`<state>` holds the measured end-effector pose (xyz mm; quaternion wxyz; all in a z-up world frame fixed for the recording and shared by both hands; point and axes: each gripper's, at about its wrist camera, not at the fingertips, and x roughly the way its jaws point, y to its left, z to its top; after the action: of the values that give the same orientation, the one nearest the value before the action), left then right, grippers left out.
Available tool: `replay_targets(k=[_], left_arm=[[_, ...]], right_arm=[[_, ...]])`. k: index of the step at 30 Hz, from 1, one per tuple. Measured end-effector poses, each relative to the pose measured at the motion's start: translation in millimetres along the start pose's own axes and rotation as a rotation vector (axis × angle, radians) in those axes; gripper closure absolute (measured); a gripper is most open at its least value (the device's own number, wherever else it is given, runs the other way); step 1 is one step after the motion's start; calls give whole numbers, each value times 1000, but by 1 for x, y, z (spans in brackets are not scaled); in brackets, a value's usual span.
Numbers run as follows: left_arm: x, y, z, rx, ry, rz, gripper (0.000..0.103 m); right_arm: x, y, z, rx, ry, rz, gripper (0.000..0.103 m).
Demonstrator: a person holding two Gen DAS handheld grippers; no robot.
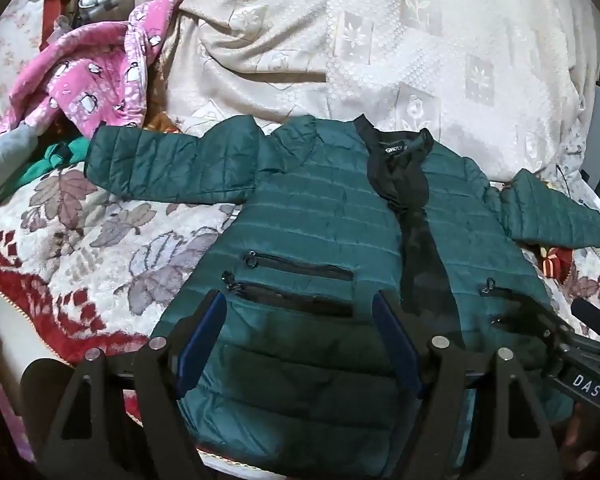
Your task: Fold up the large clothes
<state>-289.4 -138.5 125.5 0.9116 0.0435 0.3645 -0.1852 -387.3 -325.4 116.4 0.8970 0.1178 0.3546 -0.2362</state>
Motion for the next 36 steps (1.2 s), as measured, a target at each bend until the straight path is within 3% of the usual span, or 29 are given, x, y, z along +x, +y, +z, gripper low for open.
replay_targets(k=[36], left_arm=[[29,1,-11,16,47,28,55]], right_arm=[[28,-7,-9,25,54,-23,1]])
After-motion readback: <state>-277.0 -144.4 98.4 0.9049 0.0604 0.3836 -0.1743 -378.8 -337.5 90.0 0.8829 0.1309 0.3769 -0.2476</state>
